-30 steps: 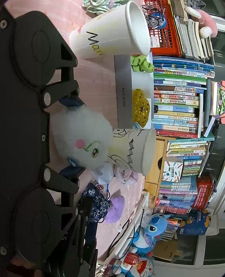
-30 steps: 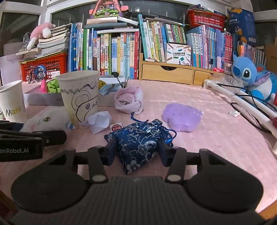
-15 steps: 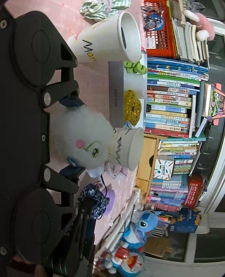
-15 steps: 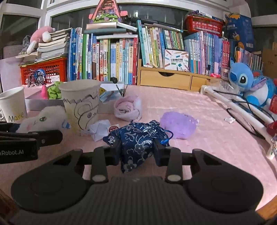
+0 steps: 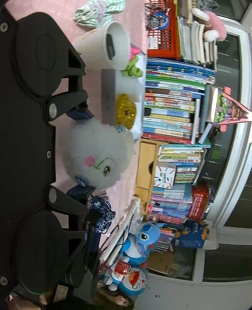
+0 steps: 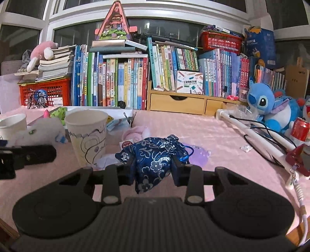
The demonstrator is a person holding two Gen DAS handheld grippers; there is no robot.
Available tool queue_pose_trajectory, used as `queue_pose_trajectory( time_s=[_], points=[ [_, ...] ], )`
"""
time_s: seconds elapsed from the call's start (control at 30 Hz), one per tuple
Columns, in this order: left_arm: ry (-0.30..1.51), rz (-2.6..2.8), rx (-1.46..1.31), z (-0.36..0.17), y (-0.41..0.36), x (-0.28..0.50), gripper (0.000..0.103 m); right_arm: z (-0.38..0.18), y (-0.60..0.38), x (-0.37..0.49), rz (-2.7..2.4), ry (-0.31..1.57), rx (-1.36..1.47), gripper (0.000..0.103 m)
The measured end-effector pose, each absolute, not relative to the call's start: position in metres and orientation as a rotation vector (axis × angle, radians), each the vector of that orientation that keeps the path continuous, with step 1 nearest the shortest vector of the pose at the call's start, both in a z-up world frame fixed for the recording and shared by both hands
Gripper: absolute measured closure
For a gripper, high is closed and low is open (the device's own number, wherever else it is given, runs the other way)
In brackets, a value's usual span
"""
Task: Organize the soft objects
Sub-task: 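Carry the white plush and blue floral pouch over the white tray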
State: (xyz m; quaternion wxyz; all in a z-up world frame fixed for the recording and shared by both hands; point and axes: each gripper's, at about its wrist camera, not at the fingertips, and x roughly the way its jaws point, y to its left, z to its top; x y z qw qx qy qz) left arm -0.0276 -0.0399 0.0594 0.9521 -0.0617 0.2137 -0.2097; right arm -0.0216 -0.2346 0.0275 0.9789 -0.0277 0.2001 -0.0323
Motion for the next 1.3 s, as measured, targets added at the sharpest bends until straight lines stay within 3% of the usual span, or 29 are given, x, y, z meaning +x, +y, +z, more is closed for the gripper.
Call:
queue_pose_trajectory(
  time_s=[0.63, 1.3],
  points=[
    [0.36, -0.396, -0.076, 0.121, -0.038, -0.002, 0.042, 0.063, -0.24, -0.017, -0.048, 0.298, -0.056, 0.063],
    [0.416, -0.317, -0.064, 0.144, -0.023, 0.069, 0.042, 0.089, -0.237, 0.02, 0.026, 0.274, -0.049, 0.063]
  ],
)
